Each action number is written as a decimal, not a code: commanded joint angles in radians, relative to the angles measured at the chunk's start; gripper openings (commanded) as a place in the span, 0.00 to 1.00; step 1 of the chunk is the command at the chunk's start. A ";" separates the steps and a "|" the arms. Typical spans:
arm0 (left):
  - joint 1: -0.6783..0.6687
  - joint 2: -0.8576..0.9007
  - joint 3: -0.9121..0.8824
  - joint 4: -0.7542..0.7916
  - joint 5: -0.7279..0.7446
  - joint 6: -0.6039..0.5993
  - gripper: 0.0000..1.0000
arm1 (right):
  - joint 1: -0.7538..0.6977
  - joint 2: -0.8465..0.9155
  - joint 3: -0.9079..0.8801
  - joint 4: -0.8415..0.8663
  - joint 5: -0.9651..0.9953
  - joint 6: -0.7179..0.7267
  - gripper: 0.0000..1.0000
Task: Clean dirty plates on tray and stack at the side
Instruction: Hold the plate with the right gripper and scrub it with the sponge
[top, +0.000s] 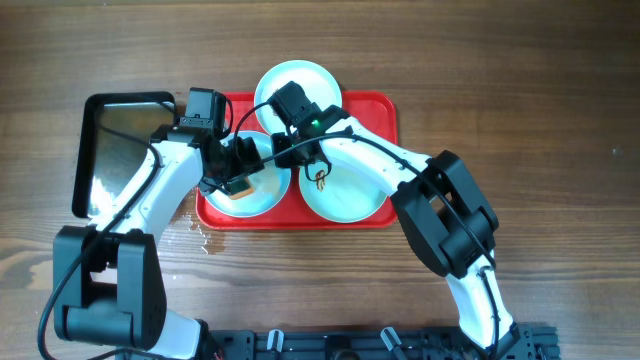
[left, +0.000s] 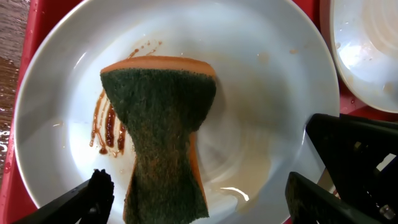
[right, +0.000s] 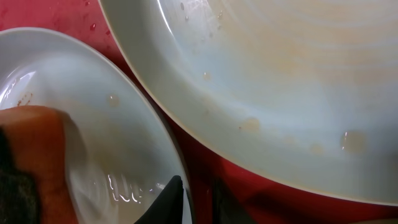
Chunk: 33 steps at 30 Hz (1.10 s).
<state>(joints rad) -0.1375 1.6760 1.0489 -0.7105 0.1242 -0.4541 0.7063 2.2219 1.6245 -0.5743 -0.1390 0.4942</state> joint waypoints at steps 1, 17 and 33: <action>-0.005 0.018 0.015 0.003 -0.061 0.002 0.83 | 0.003 0.021 -0.008 0.005 -0.019 0.006 0.18; -0.008 0.060 0.016 0.066 0.167 0.008 0.04 | 0.003 0.021 -0.008 0.012 -0.019 0.007 0.18; -0.016 0.224 0.016 0.101 -0.108 0.013 0.04 | 0.001 0.021 -0.008 0.005 -0.019 0.007 0.04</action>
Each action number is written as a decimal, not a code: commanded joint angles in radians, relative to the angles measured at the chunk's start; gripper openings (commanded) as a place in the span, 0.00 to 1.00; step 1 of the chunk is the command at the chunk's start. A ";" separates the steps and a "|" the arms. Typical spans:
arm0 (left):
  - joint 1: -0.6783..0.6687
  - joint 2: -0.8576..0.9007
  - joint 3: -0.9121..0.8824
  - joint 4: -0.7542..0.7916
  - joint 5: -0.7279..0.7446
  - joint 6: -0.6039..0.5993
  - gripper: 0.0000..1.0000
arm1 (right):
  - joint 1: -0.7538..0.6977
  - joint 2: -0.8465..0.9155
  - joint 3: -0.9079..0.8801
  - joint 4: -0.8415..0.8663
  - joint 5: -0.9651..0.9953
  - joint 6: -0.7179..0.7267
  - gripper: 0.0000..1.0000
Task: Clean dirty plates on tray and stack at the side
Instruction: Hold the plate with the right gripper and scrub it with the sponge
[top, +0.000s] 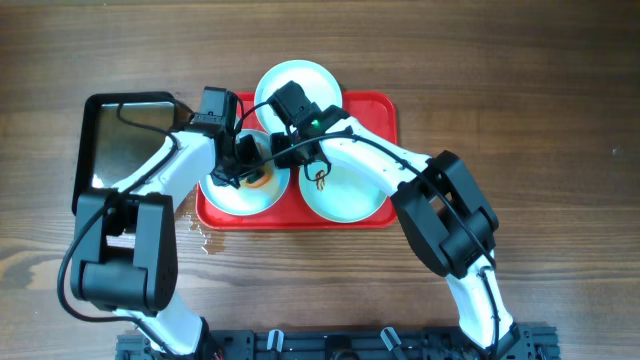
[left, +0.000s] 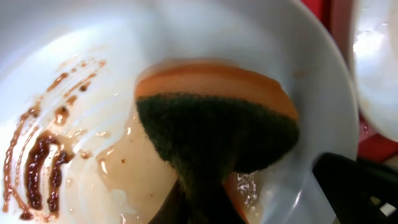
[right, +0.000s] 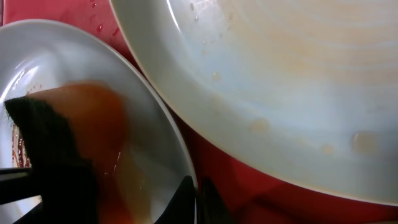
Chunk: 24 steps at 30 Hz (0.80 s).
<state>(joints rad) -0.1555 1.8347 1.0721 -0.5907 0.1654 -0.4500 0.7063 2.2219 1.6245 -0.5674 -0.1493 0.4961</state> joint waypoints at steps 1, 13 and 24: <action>0.002 0.064 -0.008 -0.034 -0.191 0.008 0.04 | 0.001 0.021 -0.008 -0.003 -0.008 0.005 0.04; 0.002 -0.048 0.087 -0.276 -0.478 -0.082 0.04 | -0.001 0.021 -0.008 -0.002 0.000 0.005 0.04; -0.004 -0.007 0.071 -0.019 -0.016 -0.025 0.04 | -0.001 0.021 -0.008 -0.005 -0.001 0.027 0.05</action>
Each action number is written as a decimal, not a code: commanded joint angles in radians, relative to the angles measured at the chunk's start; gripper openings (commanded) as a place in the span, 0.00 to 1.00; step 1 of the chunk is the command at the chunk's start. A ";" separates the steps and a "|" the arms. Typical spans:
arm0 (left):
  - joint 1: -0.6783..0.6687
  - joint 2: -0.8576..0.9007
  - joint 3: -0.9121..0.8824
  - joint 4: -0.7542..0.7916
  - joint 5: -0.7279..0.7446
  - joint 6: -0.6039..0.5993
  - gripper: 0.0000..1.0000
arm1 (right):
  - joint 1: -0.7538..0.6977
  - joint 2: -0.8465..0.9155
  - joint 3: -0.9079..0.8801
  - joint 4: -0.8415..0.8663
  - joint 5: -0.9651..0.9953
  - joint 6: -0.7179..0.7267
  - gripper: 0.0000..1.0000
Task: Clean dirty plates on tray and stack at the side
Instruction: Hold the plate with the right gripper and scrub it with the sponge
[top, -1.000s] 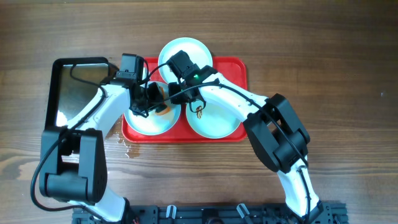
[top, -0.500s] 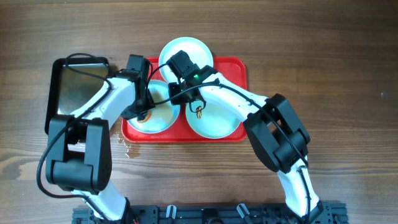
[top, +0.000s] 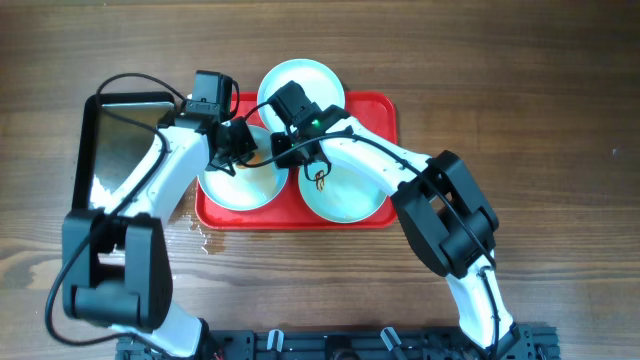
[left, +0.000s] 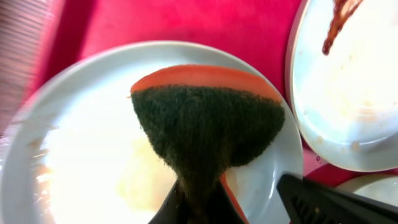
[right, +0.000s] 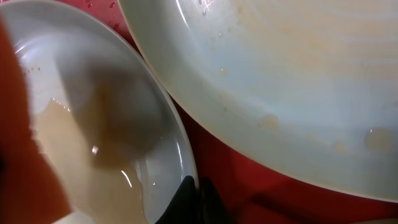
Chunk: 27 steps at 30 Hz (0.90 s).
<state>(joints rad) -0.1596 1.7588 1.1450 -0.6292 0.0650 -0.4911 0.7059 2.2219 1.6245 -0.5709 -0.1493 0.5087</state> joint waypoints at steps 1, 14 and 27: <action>0.000 0.095 -0.002 0.037 0.084 0.016 0.04 | 0.000 0.021 -0.008 -0.001 -0.001 0.015 0.04; 0.028 0.184 -0.002 -0.084 -0.410 -0.031 0.04 | -0.006 0.021 -0.008 -0.010 -0.001 0.015 0.04; 0.019 -0.001 -0.002 -0.059 -0.005 -0.007 0.04 | -0.013 0.020 -0.008 -0.015 -0.005 0.026 0.04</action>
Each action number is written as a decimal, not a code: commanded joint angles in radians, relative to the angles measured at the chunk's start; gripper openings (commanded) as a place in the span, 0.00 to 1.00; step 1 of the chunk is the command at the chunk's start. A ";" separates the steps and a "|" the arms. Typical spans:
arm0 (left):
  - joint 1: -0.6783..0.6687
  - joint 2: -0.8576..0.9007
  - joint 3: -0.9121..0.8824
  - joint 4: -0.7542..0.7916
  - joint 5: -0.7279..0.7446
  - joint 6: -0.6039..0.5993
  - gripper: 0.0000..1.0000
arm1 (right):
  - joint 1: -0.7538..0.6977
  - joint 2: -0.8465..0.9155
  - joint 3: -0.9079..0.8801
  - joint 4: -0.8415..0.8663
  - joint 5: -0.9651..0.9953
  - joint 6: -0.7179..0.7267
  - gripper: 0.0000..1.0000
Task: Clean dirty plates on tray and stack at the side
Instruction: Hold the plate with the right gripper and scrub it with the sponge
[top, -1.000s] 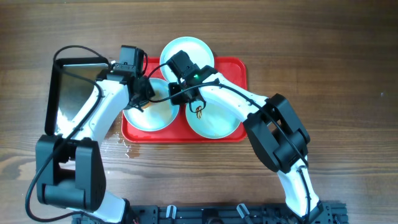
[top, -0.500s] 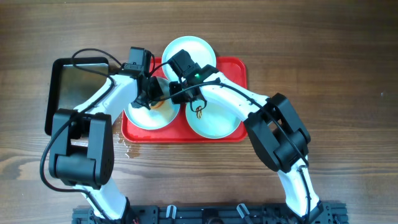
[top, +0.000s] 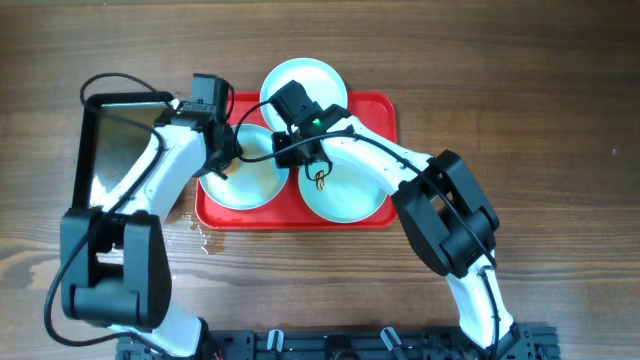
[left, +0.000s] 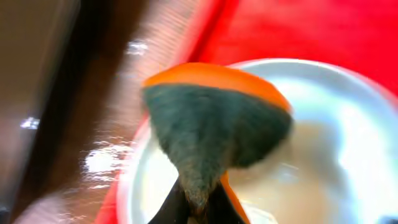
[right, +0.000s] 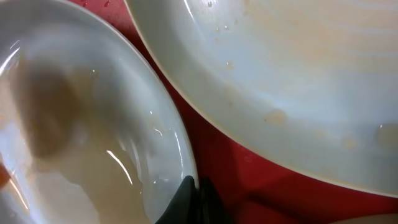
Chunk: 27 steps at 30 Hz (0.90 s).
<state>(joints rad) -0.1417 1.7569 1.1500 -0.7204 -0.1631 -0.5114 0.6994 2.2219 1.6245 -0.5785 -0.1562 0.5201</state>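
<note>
Three white plates sit on the red tray (top: 375, 120). My left gripper (left: 198, 210) is shut on a green-and-orange sponge (left: 214, 121), seen from overhead as the left gripper (top: 222, 157), at the left rim of the left plate (top: 245, 180). That plate (left: 329, 130) shows a wet brownish film. My right gripper (right: 194, 198) is shut on the right rim of the same left plate (right: 68, 143). The right plate (top: 350, 195) carries a brown sauce mark (top: 318, 178). The far plate (top: 305, 85) fills the top of the right wrist view, where the far plate (right: 311, 68) has pale smears.
A dark rectangular tray (top: 110, 150) lies left of the red tray on the wooden table (top: 540, 120). Wet patches show on the wood (left: 93, 137) by the red tray's left edge and in front of it, as puddles (top: 200, 235).
My left gripper, still holding the sponge, has moved from the far part of the left plate to its left rim. The right gripper holds the same rim as before.
First the sponge lay in the left plate between my open left fingers, with brown sauce streaks beside it. Then the gripper was shut on the sponge by the streaks. Later the streaks were gone, leaving a wet film. The right gripper pinched the rim throughout.
</note>
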 joint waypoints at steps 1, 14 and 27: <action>0.001 0.013 -0.007 0.051 0.279 0.013 0.04 | -0.005 0.020 -0.008 -0.006 0.002 0.020 0.04; -0.071 0.165 -0.007 -0.055 -0.038 0.001 0.04 | -0.015 0.020 -0.007 -0.019 -0.001 0.029 0.04; -0.065 0.148 0.041 -0.187 -0.455 -0.082 0.04 | -0.020 0.019 -0.007 -0.024 -0.001 0.029 0.04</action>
<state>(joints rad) -0.2241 1.8980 1.1694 -0.8795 -0.4625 -0.5617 0.6903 2.2219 1.6245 -0.5941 -0.1841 0.5388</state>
